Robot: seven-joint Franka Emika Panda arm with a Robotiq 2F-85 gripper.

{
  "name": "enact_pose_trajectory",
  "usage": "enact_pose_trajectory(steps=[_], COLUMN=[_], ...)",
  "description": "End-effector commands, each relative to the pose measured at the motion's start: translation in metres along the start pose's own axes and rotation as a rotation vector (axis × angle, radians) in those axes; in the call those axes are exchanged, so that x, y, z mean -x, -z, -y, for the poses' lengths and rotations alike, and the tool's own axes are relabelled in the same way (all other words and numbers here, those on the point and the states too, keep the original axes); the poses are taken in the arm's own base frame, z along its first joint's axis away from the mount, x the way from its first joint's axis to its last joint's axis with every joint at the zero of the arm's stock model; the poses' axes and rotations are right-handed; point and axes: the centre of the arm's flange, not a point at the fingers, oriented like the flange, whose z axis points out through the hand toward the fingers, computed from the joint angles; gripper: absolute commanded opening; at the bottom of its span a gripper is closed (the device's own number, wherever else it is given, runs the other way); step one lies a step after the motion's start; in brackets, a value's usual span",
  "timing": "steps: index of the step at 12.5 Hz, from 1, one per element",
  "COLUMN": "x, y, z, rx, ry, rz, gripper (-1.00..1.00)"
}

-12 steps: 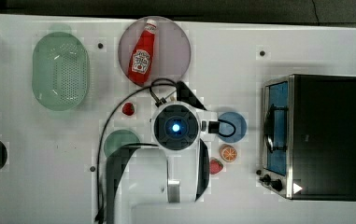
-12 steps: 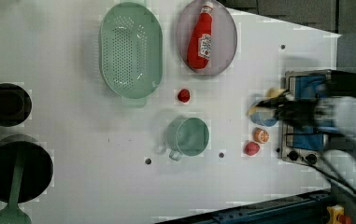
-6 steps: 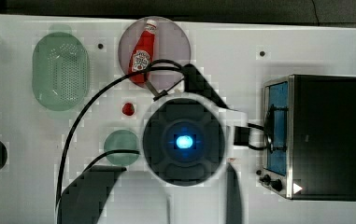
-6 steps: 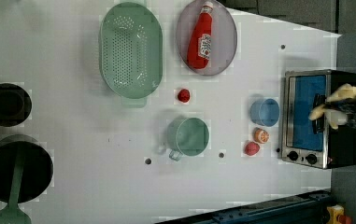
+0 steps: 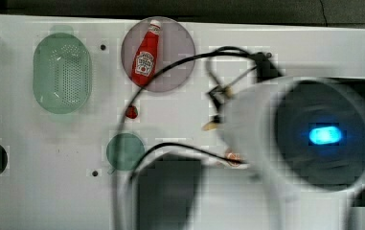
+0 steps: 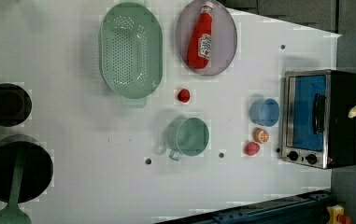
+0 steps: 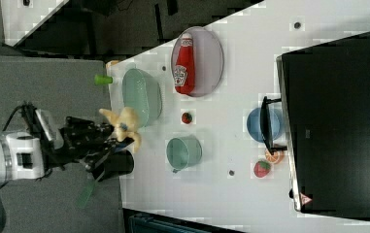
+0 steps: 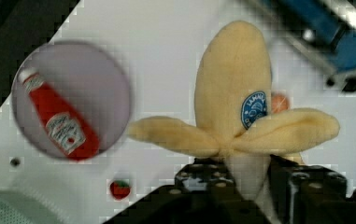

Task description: Pick banana from table and place on oven.

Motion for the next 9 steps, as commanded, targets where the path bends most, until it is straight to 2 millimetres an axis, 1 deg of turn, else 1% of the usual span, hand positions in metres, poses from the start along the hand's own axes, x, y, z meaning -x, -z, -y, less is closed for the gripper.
enact_pose_trajectory(steps=[1,3,5,7,9], x=[-0.069,-0.111,-0.150,-0.182,-0.204], y=[-0.034,-0.052,-0.073,-0.094,-0.117], z=[-0.051,-0.087,-0.126,-0.164,-0.196], rx=[0.039,0.048,0.058,0.079,0.118], ry=[0.113,0.156,0.195,0.219,0.232], rz=[0.063,0.064,0.039,0.000,-0.010], gripper=[-0.50,-0.50,-0.50,-0.50,-0.50])
